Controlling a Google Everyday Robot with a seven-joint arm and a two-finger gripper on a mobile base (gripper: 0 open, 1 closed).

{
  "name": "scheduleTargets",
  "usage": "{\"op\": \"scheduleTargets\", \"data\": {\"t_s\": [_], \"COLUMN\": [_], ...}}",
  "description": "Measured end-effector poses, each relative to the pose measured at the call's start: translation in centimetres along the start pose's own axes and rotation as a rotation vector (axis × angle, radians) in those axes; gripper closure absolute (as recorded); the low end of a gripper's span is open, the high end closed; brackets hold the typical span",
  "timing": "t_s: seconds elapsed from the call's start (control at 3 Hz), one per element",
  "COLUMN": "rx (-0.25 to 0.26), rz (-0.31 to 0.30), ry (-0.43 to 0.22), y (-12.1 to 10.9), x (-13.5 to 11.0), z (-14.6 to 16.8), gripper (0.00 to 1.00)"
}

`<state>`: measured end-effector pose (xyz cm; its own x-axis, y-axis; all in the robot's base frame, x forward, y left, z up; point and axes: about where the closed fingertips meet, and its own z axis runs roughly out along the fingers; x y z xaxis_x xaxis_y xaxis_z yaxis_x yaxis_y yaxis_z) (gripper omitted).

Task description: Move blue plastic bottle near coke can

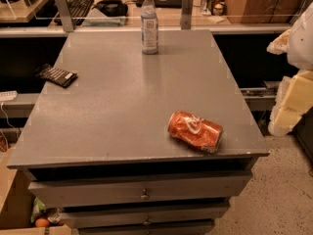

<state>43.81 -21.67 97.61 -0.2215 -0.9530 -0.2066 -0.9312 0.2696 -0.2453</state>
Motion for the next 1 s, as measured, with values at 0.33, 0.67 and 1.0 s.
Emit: {"op": "scheduleTargets", "data": {"t_s": [0.33,0.67,1.0], "rx": [0.0,0.012,0.044], "rz": [0.0,0.016,0.04], "ry": [0.0,-0.08,-0.202], "y": [0.0,-2.8,-7.9], "x": [0.0,-1.2,-4.7], "z": [0.0,1.2,3.1], "gripper": [0.0,0.0,0.0]}}
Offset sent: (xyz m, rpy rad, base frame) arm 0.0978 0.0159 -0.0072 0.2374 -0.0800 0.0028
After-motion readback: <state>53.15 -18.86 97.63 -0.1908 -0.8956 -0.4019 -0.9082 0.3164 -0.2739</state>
